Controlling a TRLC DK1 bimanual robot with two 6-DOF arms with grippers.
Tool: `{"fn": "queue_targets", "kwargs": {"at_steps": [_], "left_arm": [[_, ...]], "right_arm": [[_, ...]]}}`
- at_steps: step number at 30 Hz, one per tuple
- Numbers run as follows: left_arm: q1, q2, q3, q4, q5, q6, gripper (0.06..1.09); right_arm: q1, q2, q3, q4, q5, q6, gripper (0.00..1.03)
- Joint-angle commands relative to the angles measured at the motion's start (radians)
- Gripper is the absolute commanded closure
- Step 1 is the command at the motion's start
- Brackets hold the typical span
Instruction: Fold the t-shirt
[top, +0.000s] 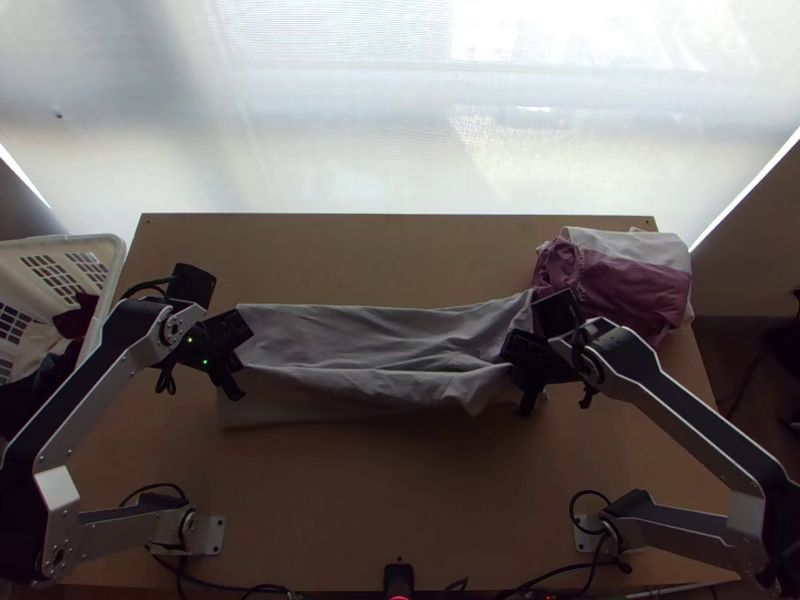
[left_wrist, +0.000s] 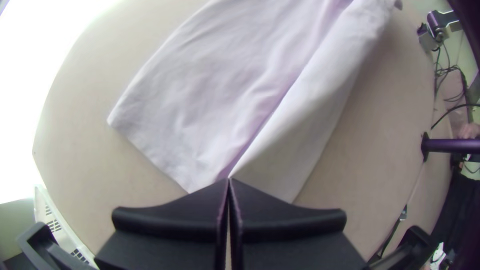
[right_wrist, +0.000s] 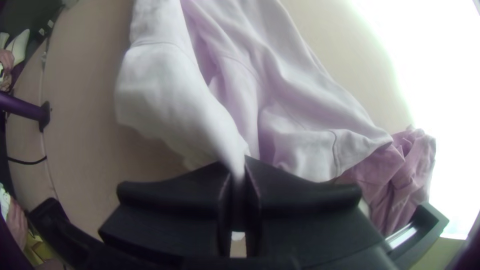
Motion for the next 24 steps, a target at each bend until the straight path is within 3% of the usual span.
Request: {"fn": "queue_targets", "kwargs": {"at_steps": [1,12,24], "left_arm": [[0.043,0.107,0.068,0.034,0.003,0.018,1.05],[0.031,0.19,0.068,0.088,0.003,0.004,1.05],[0.02,0.272,0.063,0.168,0.003,-0.014,1.05]], "right_arm": [[-0.053,0.172,0.104,0.017,-0.02,-0.016,1.0],[-0.113,0.388,0.238,0.04,-0.022,-0.002,1.0],[-0.139,0.463,0.238,0.074,-0.022,-0.001,1.0]]}}
